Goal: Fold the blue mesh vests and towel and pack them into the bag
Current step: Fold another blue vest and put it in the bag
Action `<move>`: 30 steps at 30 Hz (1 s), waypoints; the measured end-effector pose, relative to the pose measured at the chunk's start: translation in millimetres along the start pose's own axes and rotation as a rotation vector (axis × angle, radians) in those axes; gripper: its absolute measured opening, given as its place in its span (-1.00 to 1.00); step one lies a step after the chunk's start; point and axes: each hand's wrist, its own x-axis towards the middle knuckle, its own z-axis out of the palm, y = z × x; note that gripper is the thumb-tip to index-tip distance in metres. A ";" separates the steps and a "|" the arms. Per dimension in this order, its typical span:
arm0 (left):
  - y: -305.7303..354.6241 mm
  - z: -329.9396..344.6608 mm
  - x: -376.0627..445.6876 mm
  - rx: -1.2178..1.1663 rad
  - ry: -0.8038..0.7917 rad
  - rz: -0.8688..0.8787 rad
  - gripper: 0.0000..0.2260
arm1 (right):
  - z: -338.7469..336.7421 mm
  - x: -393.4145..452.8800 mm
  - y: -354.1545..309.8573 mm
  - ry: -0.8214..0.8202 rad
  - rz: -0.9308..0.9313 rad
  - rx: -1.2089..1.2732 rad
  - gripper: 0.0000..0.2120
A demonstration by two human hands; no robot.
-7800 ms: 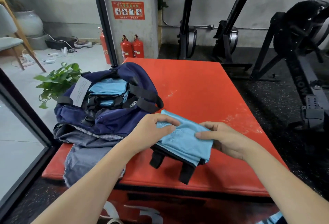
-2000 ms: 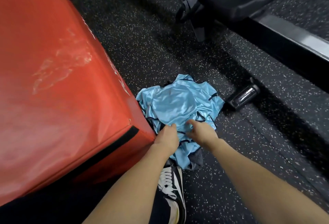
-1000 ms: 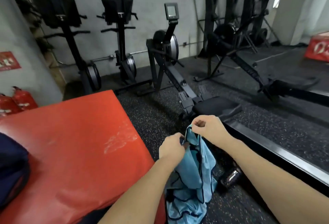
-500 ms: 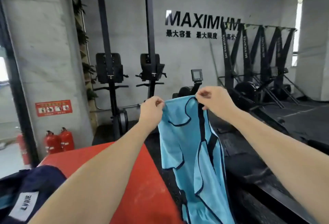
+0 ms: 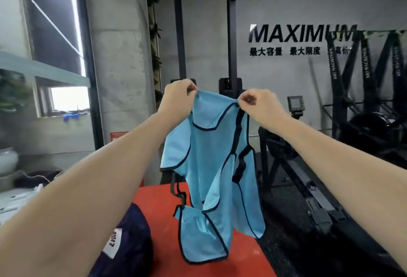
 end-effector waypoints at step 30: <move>-245.2 155.4 -392.5 0.163 -0.973 -0.401 -0.54 | 334.5 -316.1 114.8 -0.950 0.052 -0.099 -0.62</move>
